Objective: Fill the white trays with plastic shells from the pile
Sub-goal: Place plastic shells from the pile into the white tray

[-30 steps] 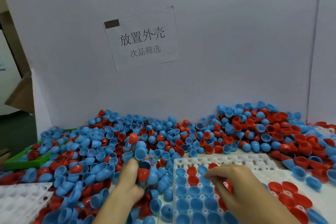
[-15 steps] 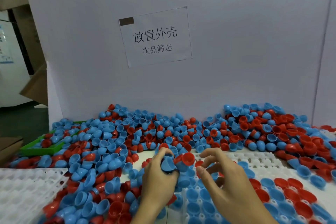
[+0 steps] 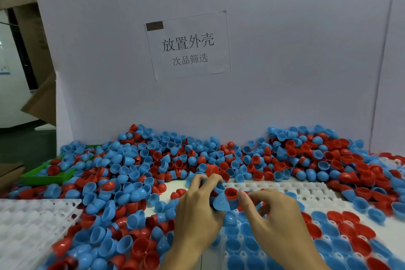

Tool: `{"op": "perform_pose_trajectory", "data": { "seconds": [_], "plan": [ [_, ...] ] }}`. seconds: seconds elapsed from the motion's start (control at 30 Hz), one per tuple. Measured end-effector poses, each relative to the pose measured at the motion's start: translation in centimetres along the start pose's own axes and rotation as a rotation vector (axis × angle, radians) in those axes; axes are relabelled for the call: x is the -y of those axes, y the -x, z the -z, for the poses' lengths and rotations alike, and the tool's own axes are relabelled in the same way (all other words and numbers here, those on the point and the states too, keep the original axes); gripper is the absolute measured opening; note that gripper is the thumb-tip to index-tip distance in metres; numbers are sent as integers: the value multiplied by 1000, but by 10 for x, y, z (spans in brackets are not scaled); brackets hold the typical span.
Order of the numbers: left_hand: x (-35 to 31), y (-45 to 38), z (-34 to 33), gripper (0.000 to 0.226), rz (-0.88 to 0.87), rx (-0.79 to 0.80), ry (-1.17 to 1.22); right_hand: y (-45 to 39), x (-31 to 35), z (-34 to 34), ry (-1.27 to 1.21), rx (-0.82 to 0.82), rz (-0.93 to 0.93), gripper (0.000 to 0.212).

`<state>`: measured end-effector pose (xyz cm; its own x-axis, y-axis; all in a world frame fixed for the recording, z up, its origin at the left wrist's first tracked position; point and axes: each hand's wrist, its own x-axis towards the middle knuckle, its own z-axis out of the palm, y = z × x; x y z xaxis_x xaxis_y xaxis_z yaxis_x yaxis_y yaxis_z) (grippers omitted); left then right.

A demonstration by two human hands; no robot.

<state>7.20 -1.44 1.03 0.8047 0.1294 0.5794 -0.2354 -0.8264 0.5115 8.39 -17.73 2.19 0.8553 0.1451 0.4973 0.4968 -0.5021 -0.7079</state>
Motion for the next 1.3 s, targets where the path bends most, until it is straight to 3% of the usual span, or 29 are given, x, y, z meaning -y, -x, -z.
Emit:
{"op": "perform_pose_trajectory", "data": {
  "seconds": [0.07,0.43,0.6,0.83,1.07,1.17,1.3],
  "plan": [
    [-2,0,0,42,-12,21,-28,-1,2,0,26,-53,-37,39],
    [-6,3,-8,49,-57,19,-33,-3,-1,1,54,-98,-101,32],
    [-8,4,-11,41,-11,-9,-51,-7,1,-3,52,-122,-106,24],
    [-7,-24,-18,39,124,-80,-75,-53,12,3,187,-91,-69,27],
    [-14,-68,-15,34,150,-181,5,-106,15,30,110,-276,-54,45],
    [-11,-76,-14,34,141,-241,70,-112,-8,52,82,-226,-115,32],
    [1,-82,-13,36,155,-224,139,-119,-39,82,63,-27,-186,31]
  ]
}}
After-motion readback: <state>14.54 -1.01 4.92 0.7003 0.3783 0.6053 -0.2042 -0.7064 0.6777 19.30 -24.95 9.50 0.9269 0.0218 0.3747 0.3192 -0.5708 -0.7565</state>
